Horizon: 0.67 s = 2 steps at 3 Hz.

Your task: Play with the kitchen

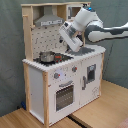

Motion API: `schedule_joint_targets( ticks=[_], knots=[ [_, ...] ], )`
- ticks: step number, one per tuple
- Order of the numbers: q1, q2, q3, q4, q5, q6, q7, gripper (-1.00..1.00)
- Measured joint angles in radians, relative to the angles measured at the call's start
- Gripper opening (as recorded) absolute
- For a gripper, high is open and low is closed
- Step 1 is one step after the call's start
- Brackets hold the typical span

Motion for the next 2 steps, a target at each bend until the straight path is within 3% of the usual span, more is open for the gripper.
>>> schedule_joint_targets(
  ticks=[2],
  knots=[
    [-0.139, 0.052, 0.137, 0.060, 0.004, -0.086, 0.015, 1.00]
  ],
)
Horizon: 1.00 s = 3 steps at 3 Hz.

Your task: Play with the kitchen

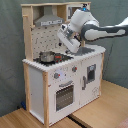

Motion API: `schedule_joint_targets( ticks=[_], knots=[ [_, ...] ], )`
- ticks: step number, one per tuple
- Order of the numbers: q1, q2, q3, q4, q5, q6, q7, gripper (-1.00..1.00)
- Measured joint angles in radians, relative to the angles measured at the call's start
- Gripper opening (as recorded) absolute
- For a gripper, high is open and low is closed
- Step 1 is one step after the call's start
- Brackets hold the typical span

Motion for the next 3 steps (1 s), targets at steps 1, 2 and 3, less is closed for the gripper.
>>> schedule_joint_targets(
  ticks=[1, 2, 3],
  knots=[
    [-0.087, 0.006, 0.077, 0.020, 0.010, -0.028, 0.000, 1.00],
    [-0.160, 0.006, 0.140, 0.040, 0.019, -0.047, 0.000, 1.00],
    [-0.235, 0.006, 0.203, 0.066, 0.024, -0.063, 0.000, 1.00]
  ],
)
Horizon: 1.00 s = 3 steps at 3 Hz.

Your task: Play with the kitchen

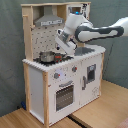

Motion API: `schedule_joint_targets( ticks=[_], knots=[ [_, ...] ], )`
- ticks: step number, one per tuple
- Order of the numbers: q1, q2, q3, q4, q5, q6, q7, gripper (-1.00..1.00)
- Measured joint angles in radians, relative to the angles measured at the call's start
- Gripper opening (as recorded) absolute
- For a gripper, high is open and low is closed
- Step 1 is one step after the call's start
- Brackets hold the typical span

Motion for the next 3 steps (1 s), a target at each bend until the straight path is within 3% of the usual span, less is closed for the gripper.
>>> schedule_joint_targets(
  ticks=[3],
  knots=[
    [-0.234, -0.005, 0.206, 0.118, 0.006, -0.062, 0.000, 1.00]
  ],
)
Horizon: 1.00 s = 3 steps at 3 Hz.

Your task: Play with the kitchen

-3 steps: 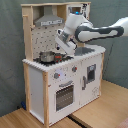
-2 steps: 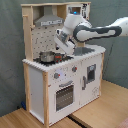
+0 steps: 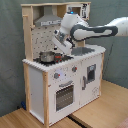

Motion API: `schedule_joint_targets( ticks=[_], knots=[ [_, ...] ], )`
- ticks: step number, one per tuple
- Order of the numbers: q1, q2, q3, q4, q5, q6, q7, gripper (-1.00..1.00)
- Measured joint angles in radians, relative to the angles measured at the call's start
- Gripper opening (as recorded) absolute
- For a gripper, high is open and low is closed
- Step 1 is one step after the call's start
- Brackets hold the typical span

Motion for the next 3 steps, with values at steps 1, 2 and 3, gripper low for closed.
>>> schedule_joint_targets(
  ticks=[1, 2, 3],
  knots=[
    [-0.091, -0.009, 0.093, 0.046, 0.000, -0.012, 0.000, 1.00],
    [-0.160, -0.022, 0.167, 0.084, 0.000, -0.022, 0.000, 1.00],
    [-0.233, -0.045, 0.244, 0.137, 0.001, -0.036, -0.001, 1.00]
  ],
)
